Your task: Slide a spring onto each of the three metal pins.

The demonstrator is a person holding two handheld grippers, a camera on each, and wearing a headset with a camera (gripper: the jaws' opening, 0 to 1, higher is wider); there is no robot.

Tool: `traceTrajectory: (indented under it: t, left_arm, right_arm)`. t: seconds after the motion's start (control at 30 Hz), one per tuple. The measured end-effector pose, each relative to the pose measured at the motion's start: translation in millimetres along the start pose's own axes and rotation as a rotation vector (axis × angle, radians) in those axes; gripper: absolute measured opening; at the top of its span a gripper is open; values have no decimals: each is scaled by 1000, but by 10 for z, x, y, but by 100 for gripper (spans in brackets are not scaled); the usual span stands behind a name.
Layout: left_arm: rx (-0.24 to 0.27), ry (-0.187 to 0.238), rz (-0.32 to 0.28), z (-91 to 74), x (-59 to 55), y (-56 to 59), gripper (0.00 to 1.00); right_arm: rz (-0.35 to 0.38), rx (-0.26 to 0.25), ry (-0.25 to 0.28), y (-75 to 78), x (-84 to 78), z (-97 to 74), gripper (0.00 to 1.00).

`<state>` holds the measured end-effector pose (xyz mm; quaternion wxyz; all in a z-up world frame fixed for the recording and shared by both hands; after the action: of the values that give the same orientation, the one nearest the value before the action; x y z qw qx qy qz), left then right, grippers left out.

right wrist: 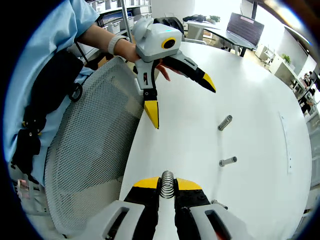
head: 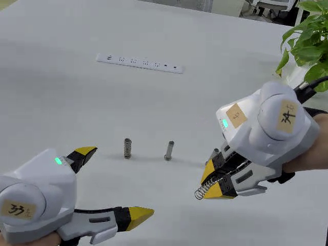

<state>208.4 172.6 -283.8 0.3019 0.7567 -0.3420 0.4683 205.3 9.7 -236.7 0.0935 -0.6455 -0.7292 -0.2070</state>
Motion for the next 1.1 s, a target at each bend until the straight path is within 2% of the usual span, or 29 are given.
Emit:
traceTrajectory:
  t: [0.17, 0.3, 0.6, 0.87, 1.1]
  left_arm:
    - [-5, -21, 17, -2, -46, 38, 99]
    - [0, -15, 15, -16, -28, 23, 99]
    - [-14, -19, 31, -18, 21, -51, 99]
    - [-17, -23, 33, -40, 51, -124, 98]
    - [-28, -26, 29, -30, 26, -124, 97]
  right_arm:
    - [-3, -8, -6, 63, -19, 1, 7]
    - [6, -7, -9, 173, -1, -22, 7]
    - [-46, -19, -43, 441, 56, -5, 7]
    - [-98, -41, -92, 724, 124, 66, 7]
    - [-120, -32, -108, 884, 163, 179, 7]
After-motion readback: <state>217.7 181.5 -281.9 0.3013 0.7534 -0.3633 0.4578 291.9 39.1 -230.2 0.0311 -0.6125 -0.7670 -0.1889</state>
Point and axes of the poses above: the centre of the closed fingertips' face, and the gripper's own axes: z roughly forward along the fingers, y roughly to its right, x roughly out of its top, the point moved 4 cm from there along -z, roughly backward along the fingers, and after that the axes turned 14 degrees about -x, right-handed, at the moved point
